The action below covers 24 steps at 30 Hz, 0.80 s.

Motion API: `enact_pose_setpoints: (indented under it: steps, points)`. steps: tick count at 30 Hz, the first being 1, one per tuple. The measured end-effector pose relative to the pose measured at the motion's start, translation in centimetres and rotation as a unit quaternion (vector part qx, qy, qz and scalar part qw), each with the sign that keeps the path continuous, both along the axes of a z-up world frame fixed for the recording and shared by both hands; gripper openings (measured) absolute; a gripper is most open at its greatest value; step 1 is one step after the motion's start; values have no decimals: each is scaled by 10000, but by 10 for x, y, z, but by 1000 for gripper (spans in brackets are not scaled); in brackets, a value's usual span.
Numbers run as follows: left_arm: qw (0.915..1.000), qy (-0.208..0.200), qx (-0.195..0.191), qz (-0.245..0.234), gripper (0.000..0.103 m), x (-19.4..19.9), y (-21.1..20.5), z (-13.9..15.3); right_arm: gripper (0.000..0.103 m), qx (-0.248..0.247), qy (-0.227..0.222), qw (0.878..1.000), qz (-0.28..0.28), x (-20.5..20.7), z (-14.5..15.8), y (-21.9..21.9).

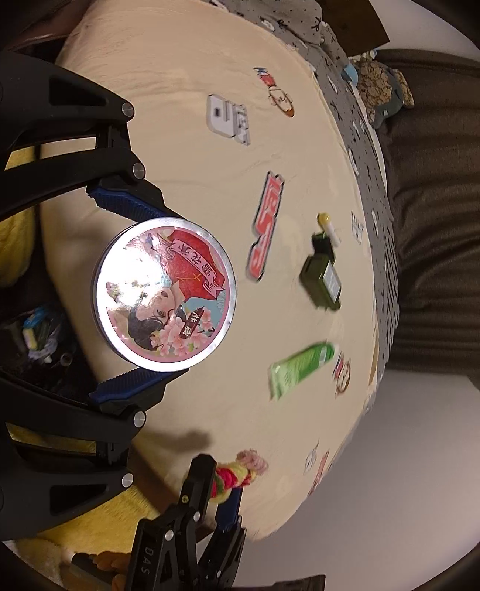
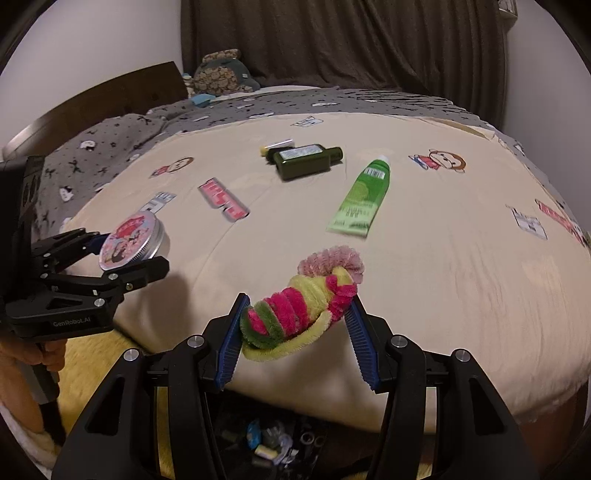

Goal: Collect trash
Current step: 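Grasp the round tin with the left gripper while the right grasps the fuzzy striped item, then lower the tin and fuzzy item into the bin and open both grippers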

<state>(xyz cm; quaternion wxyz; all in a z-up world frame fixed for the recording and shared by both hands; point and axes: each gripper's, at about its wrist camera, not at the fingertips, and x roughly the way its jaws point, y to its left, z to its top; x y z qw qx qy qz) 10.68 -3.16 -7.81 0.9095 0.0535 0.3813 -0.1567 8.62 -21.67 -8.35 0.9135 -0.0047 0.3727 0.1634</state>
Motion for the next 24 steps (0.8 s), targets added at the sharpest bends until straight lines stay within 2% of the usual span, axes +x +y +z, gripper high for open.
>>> enact_pose_setpoints:
  steps: [5, 13, 24]
  points:
    - [9999, 80, -76, -102, 67, -33, -3, -8, 54, -55, 78, 9999, -121, -30, -12, -6]
    - [9977, 628, -147, -191, 67, -64, -5, -47, 54, -66, 478, 9984, -300, -55, -47, -9]
    - [9854, 1623, 85, -512, 67, -73, -20, -117, 54, 192, 1567, 9867, -390, -52, -110, -2]
